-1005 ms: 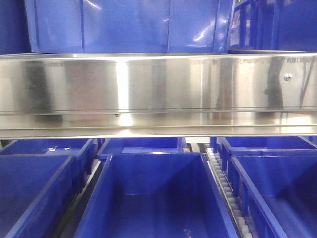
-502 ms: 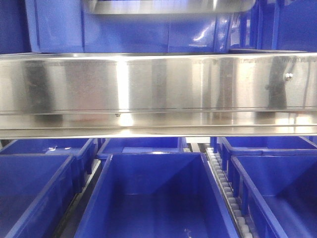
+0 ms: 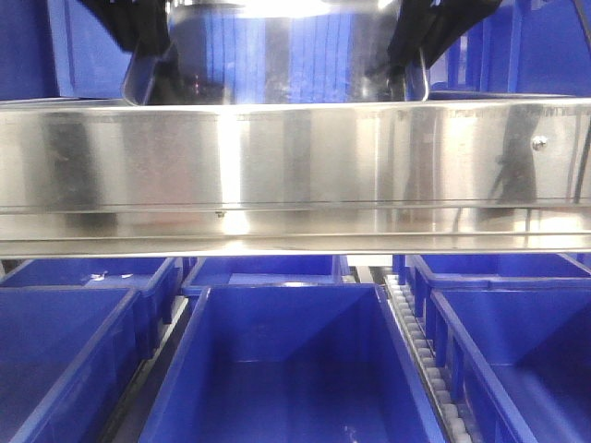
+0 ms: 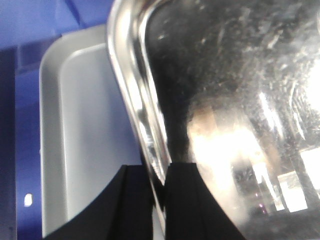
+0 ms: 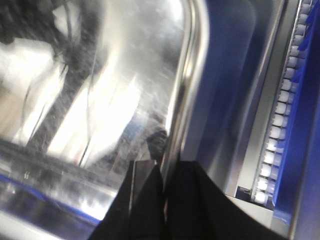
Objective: Stack silver trays without gaps
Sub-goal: 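Lower the tray onto the steel tray and open both grippers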
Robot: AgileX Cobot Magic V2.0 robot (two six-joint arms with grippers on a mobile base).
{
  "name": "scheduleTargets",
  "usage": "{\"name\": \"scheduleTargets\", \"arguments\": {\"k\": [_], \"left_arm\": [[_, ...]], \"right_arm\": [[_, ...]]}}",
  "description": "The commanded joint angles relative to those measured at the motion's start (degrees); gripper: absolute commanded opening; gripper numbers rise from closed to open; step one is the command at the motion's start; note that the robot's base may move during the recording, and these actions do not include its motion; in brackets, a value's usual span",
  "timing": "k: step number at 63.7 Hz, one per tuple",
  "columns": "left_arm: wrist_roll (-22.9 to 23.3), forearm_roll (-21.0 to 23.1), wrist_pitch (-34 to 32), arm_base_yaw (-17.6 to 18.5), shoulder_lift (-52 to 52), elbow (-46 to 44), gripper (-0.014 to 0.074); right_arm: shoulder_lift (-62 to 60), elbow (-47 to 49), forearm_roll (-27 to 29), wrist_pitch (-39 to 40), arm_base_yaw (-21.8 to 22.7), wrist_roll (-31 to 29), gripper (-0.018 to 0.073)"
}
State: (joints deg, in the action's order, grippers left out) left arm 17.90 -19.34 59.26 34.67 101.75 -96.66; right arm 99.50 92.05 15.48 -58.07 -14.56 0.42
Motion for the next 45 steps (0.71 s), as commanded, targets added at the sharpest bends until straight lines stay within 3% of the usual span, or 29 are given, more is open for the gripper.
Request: {"name": "scheduleTargets", "arguments": {"k": [1,18,30,35,45], "left_arm": [[-1.7,0.4,0.3,0.3,0.7,0.1,-0.0019],[-1.7,0.5,0.2,0.3,0.8,0.1,0.0000],[-1.2,0.5,0.2,0.3,0.8,0.1,0.0160],[-1.2,0.5,0.2,0.3,0.8,0.1,0.0231],[-1.2,0.5,0.2,0.3,0.8,0.1,0.0323]], "right_arm": [[0.0,0.6,1.0,1.1,-0.8,-1.4,-0.0079],[0.0,0.6,1.0,1.1,-0.9,-1.4,-0.0077],[0.0,0.6,1.0,1.1,-0.9,-1.4,-0.0071],[0.0,0.6,1.0,1.1,-0.9,-1.4,-0.0005],[0.0,0.6,1.0,1.1,-0.9,-1.4,0.0247]]}}
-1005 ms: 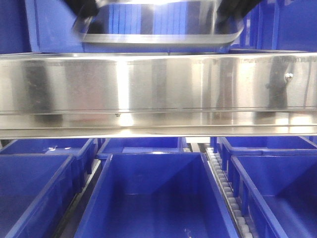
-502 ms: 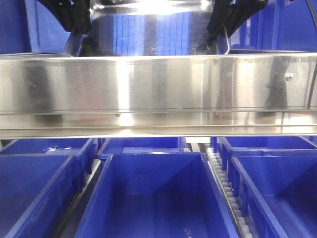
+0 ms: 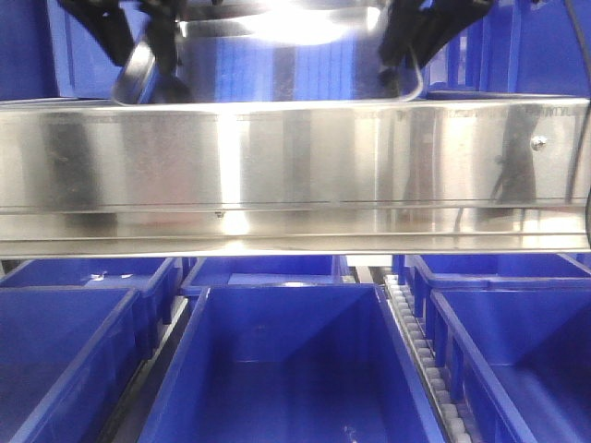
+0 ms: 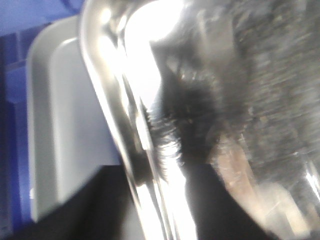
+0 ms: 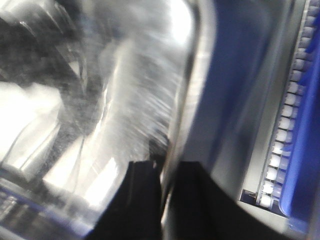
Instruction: Stack silver trays without gaps
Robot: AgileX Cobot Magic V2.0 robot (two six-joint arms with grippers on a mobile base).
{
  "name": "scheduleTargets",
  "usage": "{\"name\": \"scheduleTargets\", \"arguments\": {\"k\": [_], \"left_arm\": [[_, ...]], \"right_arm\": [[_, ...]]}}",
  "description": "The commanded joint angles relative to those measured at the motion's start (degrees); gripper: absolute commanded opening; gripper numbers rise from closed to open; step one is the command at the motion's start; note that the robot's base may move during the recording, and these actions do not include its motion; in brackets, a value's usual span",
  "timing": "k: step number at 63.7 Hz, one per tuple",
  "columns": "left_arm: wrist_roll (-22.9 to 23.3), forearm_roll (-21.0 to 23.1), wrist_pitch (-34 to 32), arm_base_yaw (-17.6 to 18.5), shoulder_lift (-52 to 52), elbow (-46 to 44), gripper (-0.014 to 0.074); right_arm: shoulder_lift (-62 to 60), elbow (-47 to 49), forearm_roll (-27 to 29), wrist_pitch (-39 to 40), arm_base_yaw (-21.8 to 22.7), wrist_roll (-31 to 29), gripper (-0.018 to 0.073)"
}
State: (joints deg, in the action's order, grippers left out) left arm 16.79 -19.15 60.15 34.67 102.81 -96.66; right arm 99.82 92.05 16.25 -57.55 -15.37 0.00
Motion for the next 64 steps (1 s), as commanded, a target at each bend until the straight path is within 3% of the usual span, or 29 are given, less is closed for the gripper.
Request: {"name": "scheduleTargets", "arguments": {"k": [1,7,23,36,43,51,55,64], "left_arm": [[-0.1,0.3,-0.7,0.3,-0.2,0.1,0.0328],[-0.1,0.2,-0.7,0.3,-0.2,0.1,0.0334],[0.2,-1.0,-1.5,0.3,-4.7,-0.2,0.0329],[1.6,-2.9,-6.5,0.3,-14.0,-0.2,0.0322],[1.7,-4.3,-9.7,0.3,-19.9,-0.2,0.0228],[1.7,-4.6,-10.6,0.3,-26.1,-0.2,-0.0047],[1.7,-4.7,-10.6,0.3,-28.3,0.0,0.0002],[1.9,-6.1,-14.4,0.3,-35.3,4.8,-0.0010]], "right_arm": [[-0.3,0.6,0.3,0.6,-0.1,-1.0,0.0280],[-0.3,0.6,0.3,0.6,-0.1,-1.0,0.0343],[-4.0,0.6,-0.2,3.0,-0.1,-1.0,0.0305],[-12.5,0.7,-1.0,9.2,-0.1,-1.0,0.0288],[-18.1,0.7,-1.0,11.7,-0.1,-3.1,0.0205],[-24.2,0.7,-2.3,12.5,-0.1,-4.7,0.0012],[-26.7,0.6,-2.7,12.5,-0.1,-5.8,-0.0101],[-34.4,-3.3,-2.8,15.6,-0.1,-8.0,-0.0079]]}}
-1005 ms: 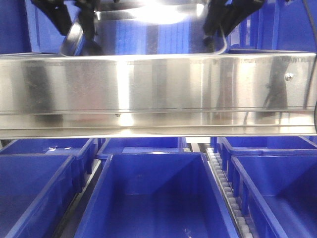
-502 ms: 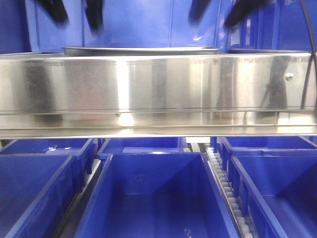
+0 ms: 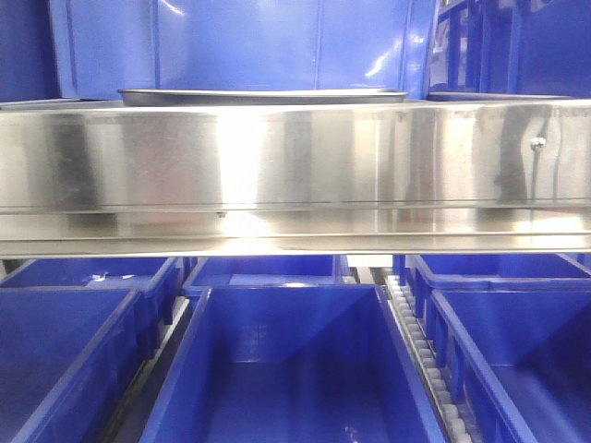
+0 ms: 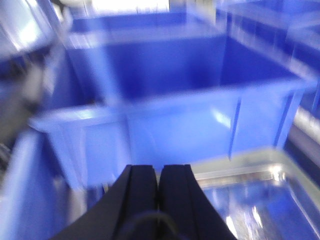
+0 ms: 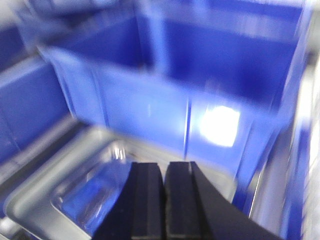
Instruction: Stack silver trays without gaps
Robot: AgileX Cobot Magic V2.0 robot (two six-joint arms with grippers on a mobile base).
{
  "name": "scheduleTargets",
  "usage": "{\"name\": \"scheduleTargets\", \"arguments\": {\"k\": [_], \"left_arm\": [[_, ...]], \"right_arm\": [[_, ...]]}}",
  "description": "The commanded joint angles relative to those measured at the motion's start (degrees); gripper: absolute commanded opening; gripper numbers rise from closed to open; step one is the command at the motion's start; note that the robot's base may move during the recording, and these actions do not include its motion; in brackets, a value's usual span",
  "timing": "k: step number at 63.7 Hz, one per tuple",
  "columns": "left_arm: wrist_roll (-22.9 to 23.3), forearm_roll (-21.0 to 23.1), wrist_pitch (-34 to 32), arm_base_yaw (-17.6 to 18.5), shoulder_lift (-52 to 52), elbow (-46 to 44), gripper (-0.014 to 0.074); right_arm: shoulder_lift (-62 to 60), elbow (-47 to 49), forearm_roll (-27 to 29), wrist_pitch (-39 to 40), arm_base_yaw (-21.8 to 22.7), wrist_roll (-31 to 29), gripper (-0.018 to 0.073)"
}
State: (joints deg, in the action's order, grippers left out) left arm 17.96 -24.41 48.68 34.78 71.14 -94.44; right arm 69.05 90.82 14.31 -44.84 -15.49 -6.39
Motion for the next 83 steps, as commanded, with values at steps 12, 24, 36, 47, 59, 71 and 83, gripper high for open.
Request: {"name": "scheduleTargets", "arguments": {"k": [12,24,36,47,59,71,83], "left_arm": [[5.0,-1.9,-13.0,0.2,-17.3,18.7,-0.0008],[5.2,-1.6,-22.4,0.2,-35.6,38.7,-0.0008],[5.2,-1.6,-22.5,0.2,-49.1,51.1,-0.0008],[5.2,-1.6,-22.1,0.2,-56.9,56.2,-0.0008],[5.2,-1.6,-19.7,0.2,-60.6,56.3,-0.0008],[5.2,-1.8,-19.6,0.2,-61.0,56.3,-0.0008],[5.2,-1.8,-19.6,0.2,-61.0,56.3,-0.0008]], "right_arm": [[-19.9,-16.0,-2.2,11.7,0.0,-1.8,-0.0079],[-40.3,-34.6,-2.5,19.7,0.0,-1.8,-0.0079],[-55.7,-47.2,-2.5,19.8,0.0,-1.8,-0.0079],[-63.1,-51.0,-2.5,18.3,0.0,-1.8,-0.0079],[-65.3,-51.0,-2.5,17.8,0.0,-1.8,-0.0079],[-65.3,-51.0,-2.5,17.8,0.0,-1.8,-0.0079],[-65.3,-51.0,-2.5,17.8,0.0,-1.8,-0.0079]]}}
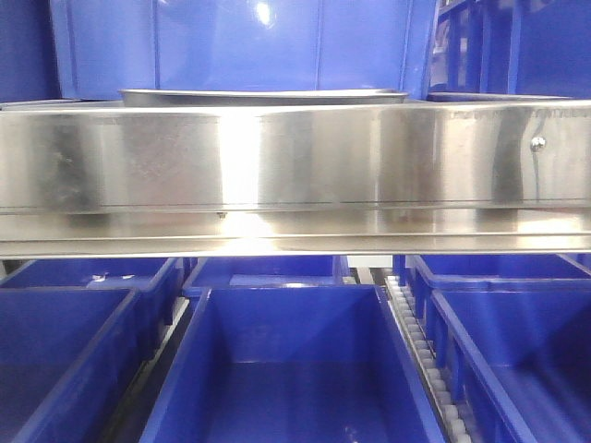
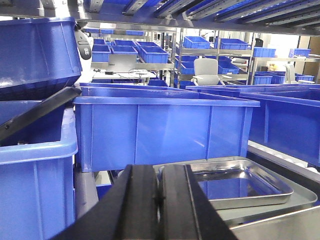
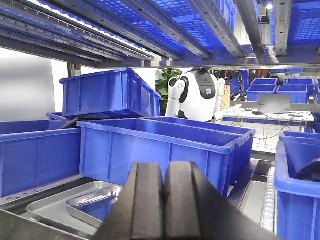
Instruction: Stack silver trays without gaps
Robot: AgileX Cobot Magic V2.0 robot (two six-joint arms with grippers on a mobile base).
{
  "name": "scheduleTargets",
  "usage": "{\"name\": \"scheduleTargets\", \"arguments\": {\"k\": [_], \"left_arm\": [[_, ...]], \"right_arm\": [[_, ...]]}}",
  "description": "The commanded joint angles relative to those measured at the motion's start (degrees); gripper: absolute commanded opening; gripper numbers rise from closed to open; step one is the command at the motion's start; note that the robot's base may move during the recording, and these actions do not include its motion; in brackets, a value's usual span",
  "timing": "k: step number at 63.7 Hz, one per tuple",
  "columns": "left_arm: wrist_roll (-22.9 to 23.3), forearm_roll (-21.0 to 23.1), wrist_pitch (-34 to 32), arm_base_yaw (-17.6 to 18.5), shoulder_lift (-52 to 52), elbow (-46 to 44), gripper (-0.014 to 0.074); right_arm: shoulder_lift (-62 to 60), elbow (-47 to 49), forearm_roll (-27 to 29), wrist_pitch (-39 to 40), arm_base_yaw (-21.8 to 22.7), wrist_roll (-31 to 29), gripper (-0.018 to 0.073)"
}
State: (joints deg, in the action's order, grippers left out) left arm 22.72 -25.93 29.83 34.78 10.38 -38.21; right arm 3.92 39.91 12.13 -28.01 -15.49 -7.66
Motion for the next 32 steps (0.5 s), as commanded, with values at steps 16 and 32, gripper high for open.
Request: {"name": "scheduleTargets", "arguments": {"k": [16,32], "left_arm": [[0.5,-0.2,-0.8,0.2,-0.2,0.0,-0.0008],[0.5,-0.2,-0.8,0.2,-0.2,0.0,-0.0008]], "right_arm": [[-0.2,-0.1,-2.3,0.5,0.5,-0.5,-0.0079],[-0.2,-4.0,-11.0,0.8,13.0,-0.5,-0.0079]]}}
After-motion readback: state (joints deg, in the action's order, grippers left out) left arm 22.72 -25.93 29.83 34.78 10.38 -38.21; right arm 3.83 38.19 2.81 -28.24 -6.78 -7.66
